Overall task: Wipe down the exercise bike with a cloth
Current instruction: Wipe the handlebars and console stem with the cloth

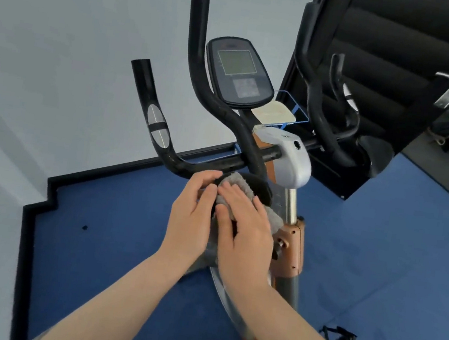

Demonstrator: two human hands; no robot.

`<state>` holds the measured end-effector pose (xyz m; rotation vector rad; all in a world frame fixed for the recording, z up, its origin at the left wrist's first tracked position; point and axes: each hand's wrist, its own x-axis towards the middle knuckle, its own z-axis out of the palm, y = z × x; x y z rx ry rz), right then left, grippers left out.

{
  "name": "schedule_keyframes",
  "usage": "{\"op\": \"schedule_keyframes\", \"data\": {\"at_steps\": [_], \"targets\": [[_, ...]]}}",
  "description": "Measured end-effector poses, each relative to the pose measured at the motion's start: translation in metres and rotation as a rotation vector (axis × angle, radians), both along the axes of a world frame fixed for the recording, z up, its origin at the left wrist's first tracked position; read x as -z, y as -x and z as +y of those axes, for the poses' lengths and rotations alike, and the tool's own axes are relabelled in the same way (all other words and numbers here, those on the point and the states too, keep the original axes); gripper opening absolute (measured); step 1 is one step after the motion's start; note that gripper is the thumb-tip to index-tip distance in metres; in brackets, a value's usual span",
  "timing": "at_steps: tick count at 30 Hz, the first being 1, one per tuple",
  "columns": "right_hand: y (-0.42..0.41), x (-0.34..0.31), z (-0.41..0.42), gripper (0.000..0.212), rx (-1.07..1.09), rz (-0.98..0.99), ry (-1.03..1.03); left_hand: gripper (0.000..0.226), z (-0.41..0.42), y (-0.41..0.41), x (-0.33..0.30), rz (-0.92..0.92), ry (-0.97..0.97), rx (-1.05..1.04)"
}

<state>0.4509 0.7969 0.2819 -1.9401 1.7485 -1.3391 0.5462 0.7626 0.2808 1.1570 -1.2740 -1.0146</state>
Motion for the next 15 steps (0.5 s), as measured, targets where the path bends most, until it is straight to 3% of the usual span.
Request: {"op": "schedule_keyframes", "data": {"at_steps": [6,10,15], "targets": [[0.029,0.015,0.008,0.042,-0.149,0.068,0.005,0.028,-0.001,0.005,0.012,-0.034,0.050,0.007],[0.029,0.013,0.003,0.037,-0.166,-0.052,0.009,0.033,-0.002,0.006,0.016,-0.038,0.066,0.009],[0.045,-0.005,-0.002,0.019,-0.165,-0.011,0.023,0.032,-0.003,0.005,0.016,-0.051,0.070,0.021]]}}
